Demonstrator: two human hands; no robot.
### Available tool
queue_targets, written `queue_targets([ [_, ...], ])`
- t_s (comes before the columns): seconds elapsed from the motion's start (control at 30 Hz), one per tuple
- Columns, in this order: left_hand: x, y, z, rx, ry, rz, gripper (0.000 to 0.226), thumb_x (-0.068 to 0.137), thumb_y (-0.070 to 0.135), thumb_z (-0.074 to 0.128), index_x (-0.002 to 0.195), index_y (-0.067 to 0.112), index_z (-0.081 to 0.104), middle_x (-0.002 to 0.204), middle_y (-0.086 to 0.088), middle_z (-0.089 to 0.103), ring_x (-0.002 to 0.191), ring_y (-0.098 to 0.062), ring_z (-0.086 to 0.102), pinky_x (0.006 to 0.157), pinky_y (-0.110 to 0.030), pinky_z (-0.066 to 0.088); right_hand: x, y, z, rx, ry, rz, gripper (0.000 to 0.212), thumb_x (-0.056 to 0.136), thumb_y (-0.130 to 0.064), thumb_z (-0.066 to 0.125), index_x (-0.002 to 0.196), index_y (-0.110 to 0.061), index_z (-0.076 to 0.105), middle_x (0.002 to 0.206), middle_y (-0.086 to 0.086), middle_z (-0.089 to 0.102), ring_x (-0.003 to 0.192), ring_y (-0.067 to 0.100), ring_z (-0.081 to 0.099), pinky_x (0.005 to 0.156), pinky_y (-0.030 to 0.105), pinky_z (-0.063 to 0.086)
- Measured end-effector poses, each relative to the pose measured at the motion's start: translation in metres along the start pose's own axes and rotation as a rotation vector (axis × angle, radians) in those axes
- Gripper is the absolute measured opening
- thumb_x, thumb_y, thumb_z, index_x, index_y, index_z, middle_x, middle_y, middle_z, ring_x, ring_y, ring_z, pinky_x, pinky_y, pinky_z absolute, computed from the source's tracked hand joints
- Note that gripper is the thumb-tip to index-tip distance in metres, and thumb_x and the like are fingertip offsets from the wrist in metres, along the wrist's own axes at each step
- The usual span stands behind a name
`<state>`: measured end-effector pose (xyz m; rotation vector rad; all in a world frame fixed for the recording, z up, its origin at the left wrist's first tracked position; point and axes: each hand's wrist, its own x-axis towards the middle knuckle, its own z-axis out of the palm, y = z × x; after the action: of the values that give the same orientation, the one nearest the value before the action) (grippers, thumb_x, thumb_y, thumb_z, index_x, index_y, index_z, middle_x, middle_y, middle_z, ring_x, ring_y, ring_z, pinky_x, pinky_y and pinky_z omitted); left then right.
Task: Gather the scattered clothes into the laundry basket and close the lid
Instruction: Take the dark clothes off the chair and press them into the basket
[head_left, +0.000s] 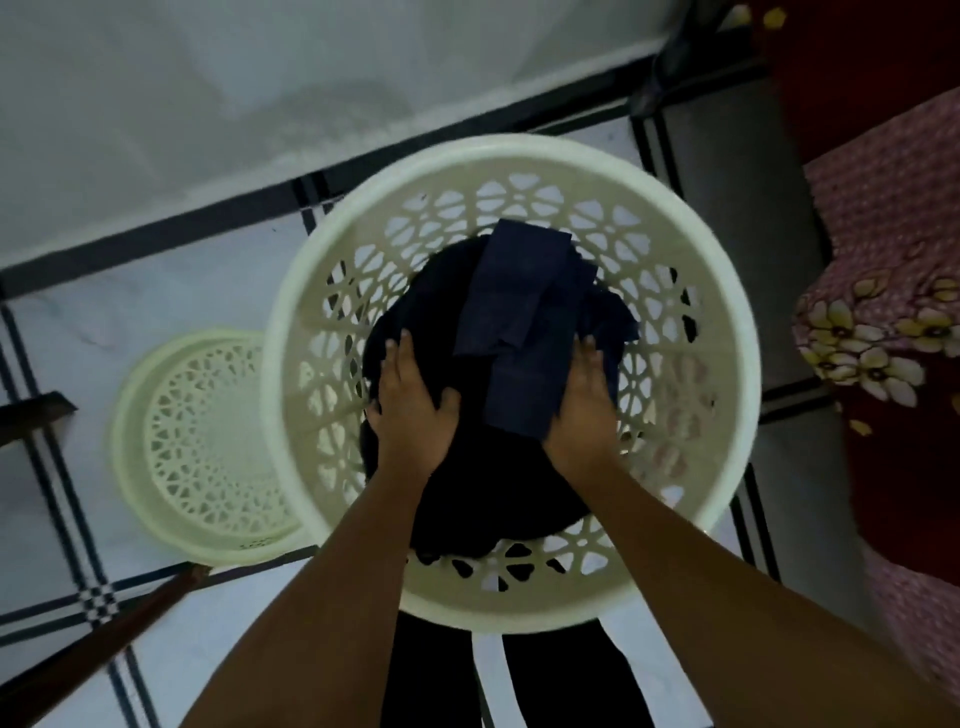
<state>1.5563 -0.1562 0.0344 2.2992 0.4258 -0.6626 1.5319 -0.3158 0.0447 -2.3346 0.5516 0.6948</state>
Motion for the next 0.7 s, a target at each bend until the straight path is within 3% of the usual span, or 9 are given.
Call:
queue_targets([
  [0.07, -0.012, 0.019, -0.010, -0.113, 0.096, 0.091, 0.070, 0.080, 0.031, 0.032, 0.148, 0.020, 0.021, 0.157, -0.006, 0.024, 0.145, -0.021, 0.022, 0.115, -0.055, 0.022, -0.009, -0.008, -0.014, 0.126, 0.102, -0.046, 0.058, 0.097, -0.027, 0.032, 0.151, -0.011, 0.016, 0.161, 0.010, 0.015, 0.149, 0.026, 0.013, 0.120, 0.042, 0.019],
  [0.17, -0.011, 0.047, -0.017, 0.151, -0.002, 0.268, 0.057, 0.090, 0.045, 0.024, 0.147, 0.038, 0.016, 0.160, 0.003, 0.015, 0.147, -0.019, 0.012, 0.115, -0.056, 0.016, 0.005, -0.030, -0.032, 0.030, 0.141, -0.196, 0.060, 0.094, -0.034, 0.027, 0.151, -0.016, 0.021, 0.160, 0.007, 0.018, 0.150, 0.026, 0.012, 0.118, 0.043, 0.021],
  [0.3, 0.020, 0.039, 0.005, 0.437, -0.244, 0.162, 0.052, 0.096, 0.053, 0.017, 0.142, 0.053, -0.007, 0.160, 0.011, -0.010, 0.147, -0.025, -0.012, 0.110, -0.067, 0.004, 0.038, -0.027, -0.030, -0.221, -0.111, -0.201, 0.056, 0.099, -0.049, 0.024, 0.151, -0.036, 0.009, 0.163, -0.006, -0.001, 0.150, 0.025, -0.005, 0.117, 0.057, 0.012],
  [0.43, 0.027, 0.020, 0.006, 0.470, -0.203, 0.126, 0.055, 0.093, 0.058, 0.017, 0.138, 0.056, -0.013, 0.158, 0.012, -0.018, 0.145, -0.028, -0.019, 0.105, -0.073, 0.001, 0.044, -0.019, -0.018, -0.201, -0.195, -0.198, 0.060, 0.095, -0.057, 0.026, 0.148, -0.048, -0.001, 0.161, -0.011, -0.013, 0.149, 0.028, -0.014, 0.111, 0.068, 0.010],
  [0.47, 0.054, -0.017, 0.047, 0.479, -0.253, 0.069, 0.056, 0.093, 0.058, 0.019, 0.139, 0.055, -0.014, 0.158, 0.012, -0.019, 0.145, -0.028, -0.020, 0.105, -0.073, 0.001, 0.073, 0.008, 0.030, -0.189, -0.238, -0.132, 0.060, 0.095, -0.057, 0.027, 0.148, -0.047, -0.001, 0.161, -0.011, -0.013, 0.149, 0.028, -0.015, 0.111, 0.069, 0.010],
  [0.7, 0.069, -0.035, 0.067, 0.513, -0.101, 0.171, 0.057, 0.095, 0.055, 0.022, 0.143, 0.048, -0.006, 0.160, 0.006, -0.011, 0.146, -0.031, -0.016, 0.104, -0.074, 0.004, 0.086, 0.021, 0.060, -0.216, -0.066, -0.153, 0.061, 0.095, -0.056, 0.028, 0.149, -0.044, 0.000, 0.162, -0.007, -0.012, 0.149, 0.029, -0.015, 0.108, 0.070, 0.011],
])
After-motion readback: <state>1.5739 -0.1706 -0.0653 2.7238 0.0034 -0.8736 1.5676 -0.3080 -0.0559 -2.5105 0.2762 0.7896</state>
